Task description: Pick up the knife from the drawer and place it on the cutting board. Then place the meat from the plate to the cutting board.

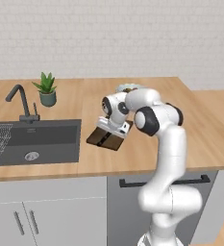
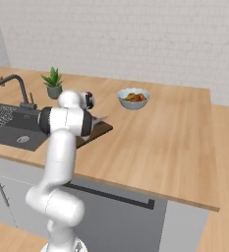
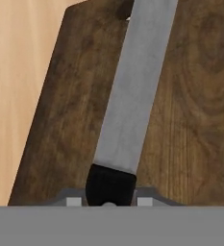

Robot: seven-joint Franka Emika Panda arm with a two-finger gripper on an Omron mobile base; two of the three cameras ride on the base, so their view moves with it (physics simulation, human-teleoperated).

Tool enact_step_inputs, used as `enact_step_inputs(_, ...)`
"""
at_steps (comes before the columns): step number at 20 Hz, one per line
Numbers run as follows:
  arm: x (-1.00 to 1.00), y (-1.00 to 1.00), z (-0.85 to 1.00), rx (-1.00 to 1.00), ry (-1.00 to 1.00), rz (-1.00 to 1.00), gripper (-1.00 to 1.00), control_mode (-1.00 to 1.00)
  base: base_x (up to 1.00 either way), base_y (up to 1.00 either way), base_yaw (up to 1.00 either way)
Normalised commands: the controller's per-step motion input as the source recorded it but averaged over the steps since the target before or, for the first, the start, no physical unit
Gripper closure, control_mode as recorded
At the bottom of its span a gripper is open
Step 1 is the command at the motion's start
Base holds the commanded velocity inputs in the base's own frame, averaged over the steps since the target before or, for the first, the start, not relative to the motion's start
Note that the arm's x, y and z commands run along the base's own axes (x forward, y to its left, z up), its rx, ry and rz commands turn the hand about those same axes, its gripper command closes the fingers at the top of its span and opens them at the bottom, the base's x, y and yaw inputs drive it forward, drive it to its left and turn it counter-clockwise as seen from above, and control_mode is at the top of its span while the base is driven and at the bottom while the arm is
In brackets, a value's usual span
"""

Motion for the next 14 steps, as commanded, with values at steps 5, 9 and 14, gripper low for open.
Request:
enact_step_inputs(5, 0.34, 0.00, 0.21, 0.00, 0.00, 0.00, -1.00, -1.00, 0.00, 0.00, 0.00)
enact_step_inputs(9, 0.00, 0.00, 0.66, 0.00, 0.00, 0.00, -1.00, -1.00, 0.00, 0.00, 0.00)
enact_step_inputs(14, -0.57, 0.02, 0.84, 0.00, 0.00, 0.01, -1.00, -1.00, 0.00, 0.00, 0.00)
